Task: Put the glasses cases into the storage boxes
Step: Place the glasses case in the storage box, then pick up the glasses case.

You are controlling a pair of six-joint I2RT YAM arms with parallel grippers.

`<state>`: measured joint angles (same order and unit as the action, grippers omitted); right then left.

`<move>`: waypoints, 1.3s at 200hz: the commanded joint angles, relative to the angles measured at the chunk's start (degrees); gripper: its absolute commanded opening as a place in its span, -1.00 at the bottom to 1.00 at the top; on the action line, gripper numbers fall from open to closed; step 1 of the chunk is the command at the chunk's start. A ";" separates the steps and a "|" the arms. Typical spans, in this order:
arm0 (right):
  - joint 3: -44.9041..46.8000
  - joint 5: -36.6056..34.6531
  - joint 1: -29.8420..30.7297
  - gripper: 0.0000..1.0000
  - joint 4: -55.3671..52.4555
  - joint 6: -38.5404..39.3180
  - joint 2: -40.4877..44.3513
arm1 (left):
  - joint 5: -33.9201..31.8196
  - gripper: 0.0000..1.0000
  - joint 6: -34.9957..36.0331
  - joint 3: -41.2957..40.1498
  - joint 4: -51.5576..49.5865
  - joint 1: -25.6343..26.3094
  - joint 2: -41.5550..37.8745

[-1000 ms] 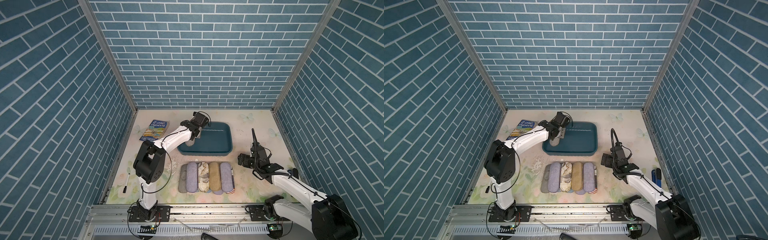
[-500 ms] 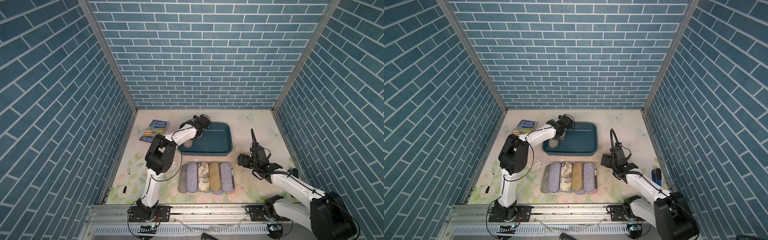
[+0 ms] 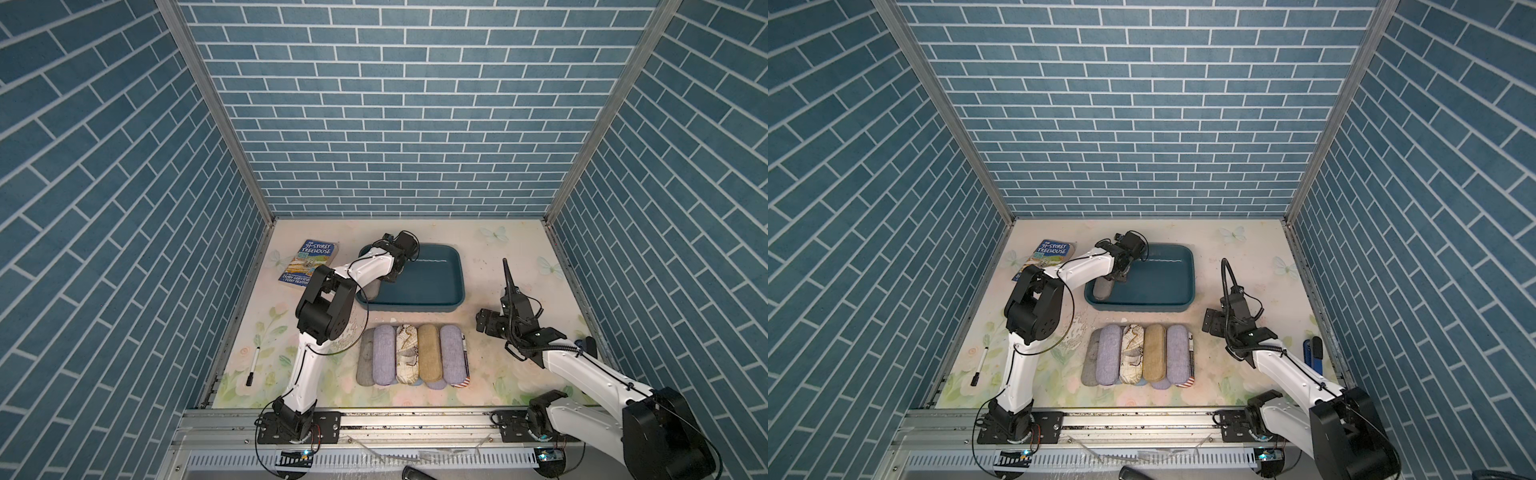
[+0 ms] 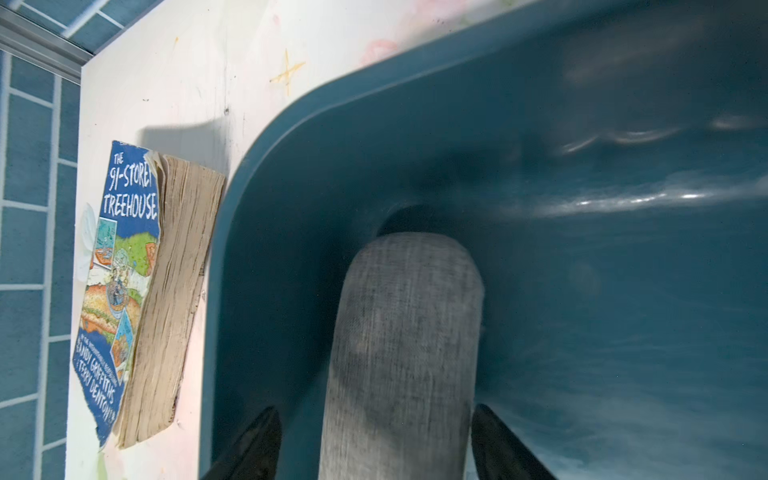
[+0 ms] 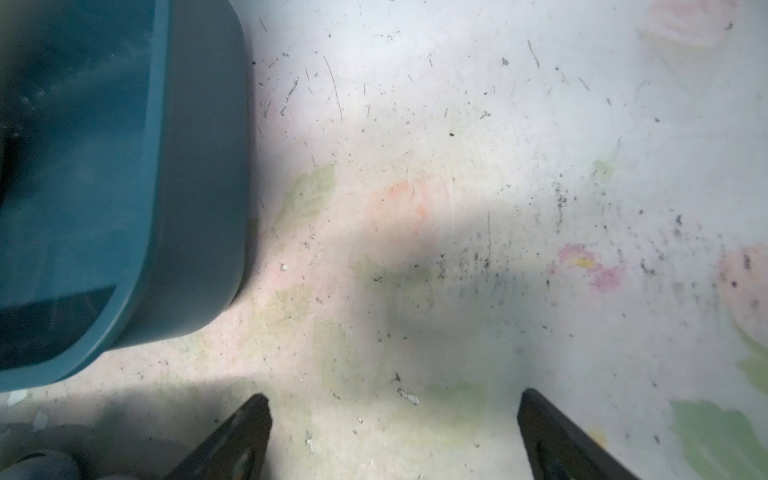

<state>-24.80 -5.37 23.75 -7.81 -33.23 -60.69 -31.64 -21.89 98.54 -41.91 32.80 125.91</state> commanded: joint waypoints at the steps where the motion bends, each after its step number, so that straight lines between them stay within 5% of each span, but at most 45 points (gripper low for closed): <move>1: -0.11 -0.70 0.16 0.88 -3.32 -1.53 2.54 | 0.47 0.53 -0.94 0.75 -1.71 -0.36 -0.80; 66: -4.49 3.04 0.73 0.86 -12.99 0.10 9.47 | 4.50 0.58 -1.06 -3.26 2.43 -0.13 -9.76; 101: -8.37 0.81 6.40 0.83 -19.19 -0.25 9.46 | 8.42 0.58 -1.40 -8.79 8.24 -0.01 -18.74; 184: -17.94 -8.55 24.91 0.83 -26.81 -4.28 -1.33 | 12.44 0.58 -3.92 -19.76 13.85 -0.01 -31.08; 260: -21.41 -9.74 30.82 0.72 -26.63 -7.08 -9.80 | 18.98 0.58 -8.61 -31.02 19.08 -0.01 -37.04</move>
<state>-44.45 -12.99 53.34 -32.27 -37.12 -68.66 -14.02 -29.04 69.14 -24.56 32.86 90.28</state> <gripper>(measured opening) 0.872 0.789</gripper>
